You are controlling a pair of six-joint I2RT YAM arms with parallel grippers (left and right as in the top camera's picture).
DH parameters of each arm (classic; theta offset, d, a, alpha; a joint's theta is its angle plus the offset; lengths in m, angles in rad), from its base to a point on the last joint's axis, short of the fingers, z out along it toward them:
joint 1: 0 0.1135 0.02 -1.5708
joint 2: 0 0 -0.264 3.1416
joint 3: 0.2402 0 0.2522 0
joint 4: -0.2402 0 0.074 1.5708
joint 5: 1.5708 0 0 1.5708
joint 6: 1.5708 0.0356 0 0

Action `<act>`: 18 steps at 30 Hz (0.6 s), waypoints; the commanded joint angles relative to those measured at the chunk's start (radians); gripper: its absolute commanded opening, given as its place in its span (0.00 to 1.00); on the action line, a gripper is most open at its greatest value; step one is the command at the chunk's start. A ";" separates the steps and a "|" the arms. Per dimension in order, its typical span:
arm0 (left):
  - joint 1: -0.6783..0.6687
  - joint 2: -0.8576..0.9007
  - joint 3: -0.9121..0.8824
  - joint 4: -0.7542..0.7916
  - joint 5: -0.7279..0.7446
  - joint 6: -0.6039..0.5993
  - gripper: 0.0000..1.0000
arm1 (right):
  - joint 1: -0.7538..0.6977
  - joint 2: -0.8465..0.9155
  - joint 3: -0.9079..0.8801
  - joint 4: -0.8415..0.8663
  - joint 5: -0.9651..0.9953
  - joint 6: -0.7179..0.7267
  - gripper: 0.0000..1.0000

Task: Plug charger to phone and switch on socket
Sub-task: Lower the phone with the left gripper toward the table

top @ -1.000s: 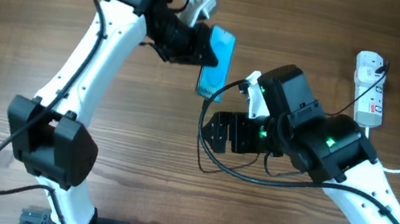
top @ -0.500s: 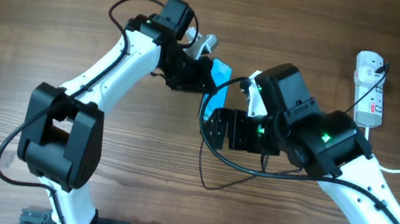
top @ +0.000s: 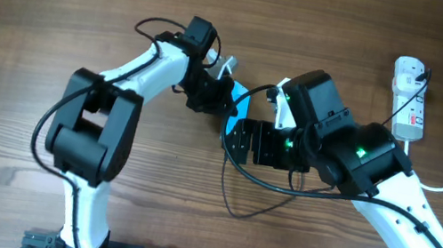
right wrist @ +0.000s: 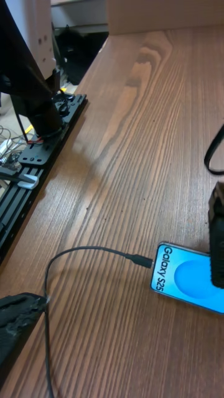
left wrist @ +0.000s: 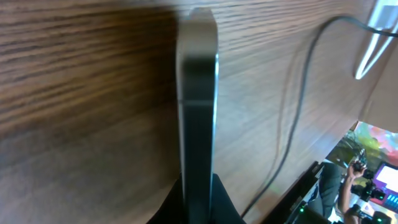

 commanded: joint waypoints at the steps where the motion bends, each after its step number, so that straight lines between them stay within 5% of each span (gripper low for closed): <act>1: -0.001 0.039 -0.005 0.007 0.044 -0.005 0.05 | -0.003 0.011 0.020 0.005 0.012 0.008 1.00; 11: -0.001 0.054 -0.005 0.018 -0.039 0.006 0.12 | -0.003 0.012 0.020 0.005 0.025 0.007 1.00; 18: -0.001 0.055 -0.005 0.007 -0.106 0.006 0.27 | -0.003 0.013 0.020 -0.010 0.037 0.007 1.00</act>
